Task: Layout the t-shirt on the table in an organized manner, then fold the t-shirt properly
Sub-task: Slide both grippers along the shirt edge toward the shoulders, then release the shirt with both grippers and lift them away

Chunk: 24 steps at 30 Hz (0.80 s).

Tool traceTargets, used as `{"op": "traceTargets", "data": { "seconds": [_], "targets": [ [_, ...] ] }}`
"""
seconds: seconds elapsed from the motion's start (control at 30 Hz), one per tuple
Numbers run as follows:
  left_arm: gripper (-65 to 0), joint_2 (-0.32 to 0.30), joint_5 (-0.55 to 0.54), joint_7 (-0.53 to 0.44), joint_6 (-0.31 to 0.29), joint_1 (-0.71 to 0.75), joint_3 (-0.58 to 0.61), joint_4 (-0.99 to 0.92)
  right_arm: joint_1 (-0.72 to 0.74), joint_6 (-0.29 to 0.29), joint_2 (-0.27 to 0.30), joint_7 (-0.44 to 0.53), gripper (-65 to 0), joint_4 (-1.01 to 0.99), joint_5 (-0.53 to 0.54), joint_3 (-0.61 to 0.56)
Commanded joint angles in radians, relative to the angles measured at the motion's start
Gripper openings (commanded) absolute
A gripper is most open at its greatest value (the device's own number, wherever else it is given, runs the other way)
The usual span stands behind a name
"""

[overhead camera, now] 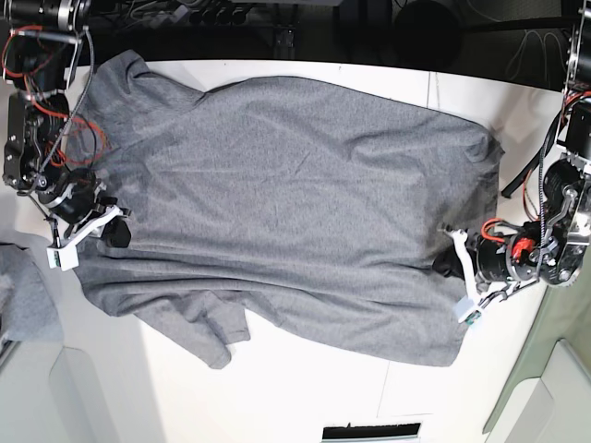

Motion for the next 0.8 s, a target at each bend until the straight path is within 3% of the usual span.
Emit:
{"op": "traceTargets", "data": {
  "seconds": [0.0, 0.1, 0.2, 0.33, 0.47, 0.63, 0.77],
  "targets": [
    [-61.5, -0.033, -0.01, -0.008, -0.014, 0.019, -0.006, 0.049, -0.015, 0.018, 0.015, 0.012, -65.0, 0.064, 0.04, 0.01],
    [-61.5, -0.072, -0.01, -0.009, -0.016, 0.122, -0.006, 0.135, -0.111, 0.018, 0.015, 0.01, -65.0, 0.175, 0.047, 0.01],
    [-61.5, -0.068, 0.032, -0.026, -0.016, 0.212, -0.007, 0.155, -0.177, 0.018, 0.018, 0.01, -65.0, 0.192, 0.03, 0.01],
    [-61.5, -0.068, 0.157, -0.062, 0.049, 0.3, -0.008, 0.12, -0.206, 0.018, 0.017, 0.054, -65.0, 0.1, -0.042, 0.01],
    [-61.5, -0.079, 0.225, -0.054, 0.071, 0.327, -0.008, 0.106, -0.137, 0.017, 0.024, 0.154, -65.0, -0.069, -0.119, 0.01],
    [-61.5, -0.09, 0.227, -0.059, 0.071, 0.326, -0.021, 0.106, -0.029, 0.01, 0.066, 0.182, -65.0, -0.282, -0.126, 0.01],
    [-61.5, -0.089, 0.227, -0.147, 0.075, 0.311, -0.05, 0.106, 0.047, 0.01, 0.082, 0.205, -65.0, -0.343, -0.129, 0.01]
  ]
}}
